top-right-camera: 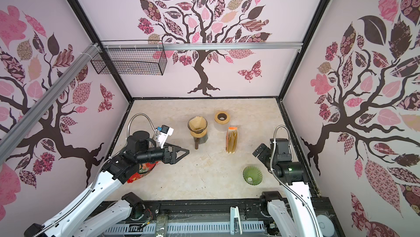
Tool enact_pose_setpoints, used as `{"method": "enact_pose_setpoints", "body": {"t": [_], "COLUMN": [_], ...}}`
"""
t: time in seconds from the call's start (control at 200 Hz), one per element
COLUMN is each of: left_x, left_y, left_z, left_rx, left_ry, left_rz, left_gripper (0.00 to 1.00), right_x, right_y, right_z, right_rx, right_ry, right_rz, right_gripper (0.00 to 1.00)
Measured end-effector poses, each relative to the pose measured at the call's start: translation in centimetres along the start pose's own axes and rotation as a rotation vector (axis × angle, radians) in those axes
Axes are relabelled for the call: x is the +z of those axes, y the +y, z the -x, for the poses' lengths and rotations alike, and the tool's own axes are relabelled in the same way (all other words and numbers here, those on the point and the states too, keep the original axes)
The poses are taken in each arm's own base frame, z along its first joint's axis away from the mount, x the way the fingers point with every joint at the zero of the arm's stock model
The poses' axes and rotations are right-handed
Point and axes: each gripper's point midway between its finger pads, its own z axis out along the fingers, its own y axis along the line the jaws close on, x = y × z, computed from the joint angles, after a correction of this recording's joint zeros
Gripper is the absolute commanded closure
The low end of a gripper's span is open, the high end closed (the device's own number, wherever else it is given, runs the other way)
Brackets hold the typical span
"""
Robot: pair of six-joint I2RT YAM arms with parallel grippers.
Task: Place the coffee filter in the dripper
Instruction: 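Move the right gripper back toward the green ribbed glass dripper, then lower the right gripper around the green glass dripper and grasp it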
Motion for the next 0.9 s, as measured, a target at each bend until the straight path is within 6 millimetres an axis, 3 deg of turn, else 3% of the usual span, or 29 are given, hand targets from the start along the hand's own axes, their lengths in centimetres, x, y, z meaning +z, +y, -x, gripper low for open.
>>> {"method": "enact_pose_setpoints", "body": {"t": [0.15,0.32,0.48,0.695,0.9], "left_x": [-0.8,-0.9,-0.9,-1.4,-1.5], "left_y": [-0.8,-0.9,-1.0,-0.8,-0.7], "left_z": [0.4,0.4,0.5,1.1,1.3], "left_rx": [0.021,0.023,0.023,0.016,0.008], "left_ry": [-0.030,-0.034,-0.037,-0.068,-0.074], "left_rz": [-0.019,-0.021,-0.022,-0.014,-0.010], "left_gripper": [0.03,0.03,0.03,0.03,0.03], "right_x": [-0.1,-0.1,0.4,1.5,2.1], "right_y": [-2.3,-3.3,-3.8,-4.0,-3.5], "right_z": [-2.2,-2.8,-3.1,-3.9,-4.3], "right_rx": [0.020,0.018,0.016,-0.014,-0.046], "right_ry": [0.049,0.073,0.109,0.156,0.186], "right_rz": [-0.055,-0.102,-0.149,-0.164,-0.147], "right_gripper": [0.06,0.11,0.15,0.34,0.44]}}
